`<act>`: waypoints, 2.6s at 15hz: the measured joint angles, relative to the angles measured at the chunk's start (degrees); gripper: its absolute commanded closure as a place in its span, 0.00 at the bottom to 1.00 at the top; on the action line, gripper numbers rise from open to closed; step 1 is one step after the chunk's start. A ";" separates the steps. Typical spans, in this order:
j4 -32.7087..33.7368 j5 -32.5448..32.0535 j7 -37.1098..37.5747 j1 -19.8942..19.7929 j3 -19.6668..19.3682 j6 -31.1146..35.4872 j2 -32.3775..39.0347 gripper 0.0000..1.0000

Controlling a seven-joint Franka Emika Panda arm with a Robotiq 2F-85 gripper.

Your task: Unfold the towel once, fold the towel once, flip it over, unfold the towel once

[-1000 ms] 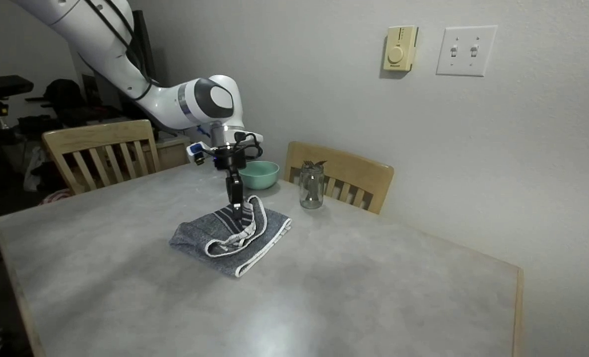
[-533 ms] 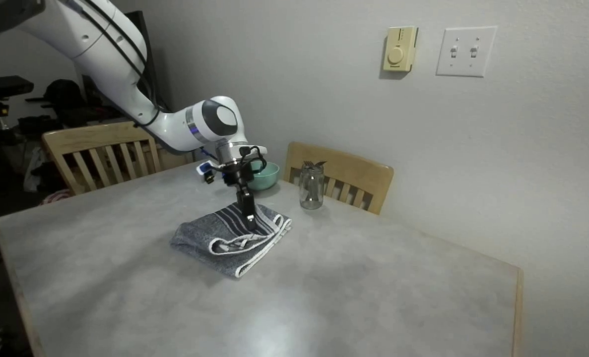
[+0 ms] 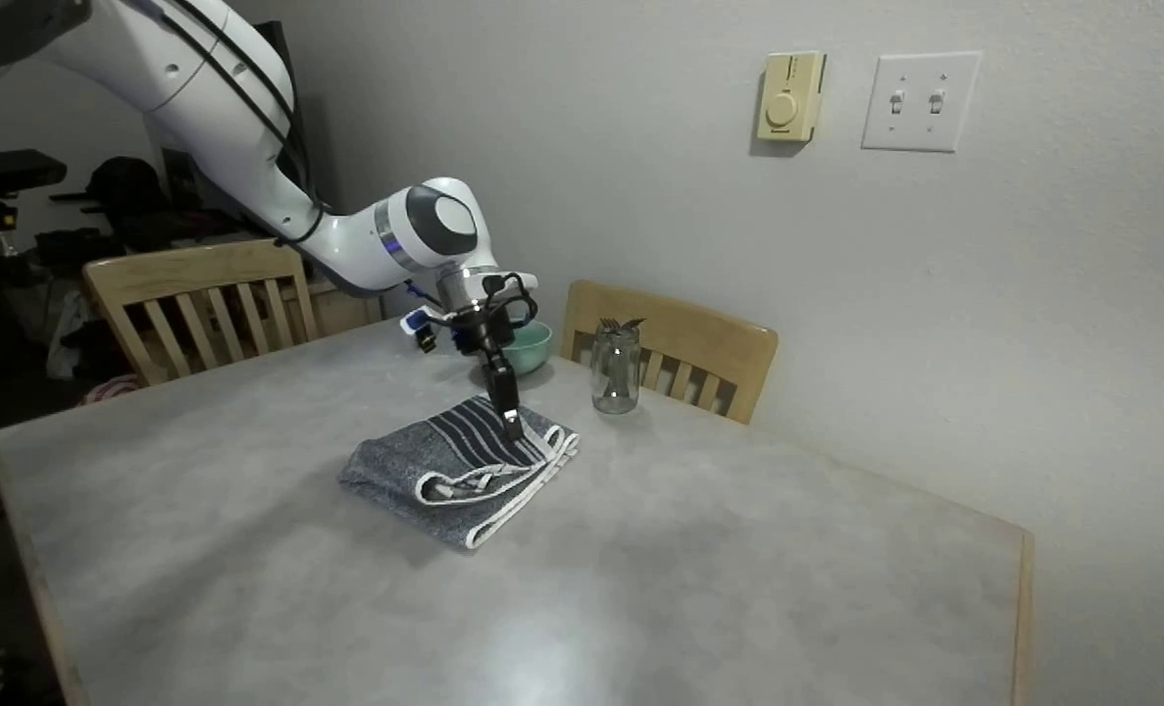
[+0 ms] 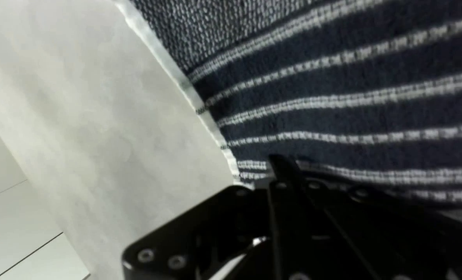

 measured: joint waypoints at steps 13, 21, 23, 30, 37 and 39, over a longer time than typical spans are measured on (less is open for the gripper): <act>-0.26 10.53 -11.38 -2.08 9.73 4.58 -4.97 0.00; -0.21 14.21 -11.78 -2.07 9.00 -0.91 -4.48 0.00; 0.03 14.21 -12.18 -2.03 9.11 -3.59 -3.39 0.00; 0.37 14.65 -22.17 -2.57 9.84 -5.22 0.77 0.25; 1.92 14.53 -30.34 -2.68 9.82 -8.75 1.01 0.70; 2.33 14.53 -32.67 -2.72 9.84 -8.84 1.02 0.84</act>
